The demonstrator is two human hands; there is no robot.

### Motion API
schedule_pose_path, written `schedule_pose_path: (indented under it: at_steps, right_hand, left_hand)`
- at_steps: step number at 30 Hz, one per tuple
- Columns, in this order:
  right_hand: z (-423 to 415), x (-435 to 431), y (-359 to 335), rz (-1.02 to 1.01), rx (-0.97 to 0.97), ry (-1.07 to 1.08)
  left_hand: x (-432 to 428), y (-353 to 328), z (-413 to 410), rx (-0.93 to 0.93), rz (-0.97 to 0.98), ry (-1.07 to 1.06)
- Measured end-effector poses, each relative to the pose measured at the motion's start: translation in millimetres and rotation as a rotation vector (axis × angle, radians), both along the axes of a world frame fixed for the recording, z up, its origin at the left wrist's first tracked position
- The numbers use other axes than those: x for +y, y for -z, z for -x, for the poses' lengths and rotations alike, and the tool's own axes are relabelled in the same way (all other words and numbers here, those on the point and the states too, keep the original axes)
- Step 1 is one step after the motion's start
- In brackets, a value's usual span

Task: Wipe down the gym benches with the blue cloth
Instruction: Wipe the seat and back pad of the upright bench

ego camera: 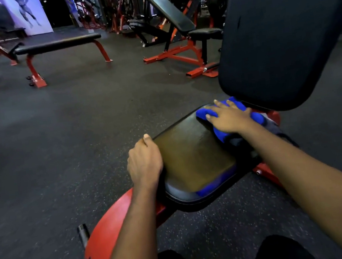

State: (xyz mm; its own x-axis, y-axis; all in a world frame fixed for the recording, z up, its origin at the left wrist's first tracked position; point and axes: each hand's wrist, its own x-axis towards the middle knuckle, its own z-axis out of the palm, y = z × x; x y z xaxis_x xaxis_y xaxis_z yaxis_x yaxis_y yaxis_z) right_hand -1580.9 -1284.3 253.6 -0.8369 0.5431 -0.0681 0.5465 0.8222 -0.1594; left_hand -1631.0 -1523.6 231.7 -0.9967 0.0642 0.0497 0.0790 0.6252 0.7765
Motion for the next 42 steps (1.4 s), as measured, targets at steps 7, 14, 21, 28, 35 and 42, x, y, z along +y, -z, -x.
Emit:
schedule_pose_path:
  at_steps: [7, 14, 21, 28, 35, 42]
  right_hand:
    - [-10.5, -80.9, 8.3, -0.008, 0.073, -0.191]
    - [-91.4, -159.0, 29.6, -0.093, 0.399, 0.002]
    - [-101.3, -180.9, 50.9, 0.167, 0.718, 0.398]
    - [-85.4, -125.1, 39.4, 0.250, 0.832, 0.648]
    - [-85.2, -215.4, 74.0, 0.204, 1.078, 0.528]
    - [-83.1, -96.8, 54.5, 0.294, 1.024, 0.680]
  left_hand:
    - [-4.0, -0.7, -5.1, -0.016, -0.028, 0.006]
    - [-6.5, -6.5, -12.4, -0.032, -0.004, 0.039]
    - [-10.3, -13.5, -18.9, -0.048, -0.010, 0.043]
    - [-10.8, -12.5, -19.3, -0.021, 0.010, 0.042]
    - [-9.3, -9.1, -14.0, 0.009, 0.000, 0.035]
    - [-8.5, -6.5, -10.9, 0.009, 0.022, 0.019]
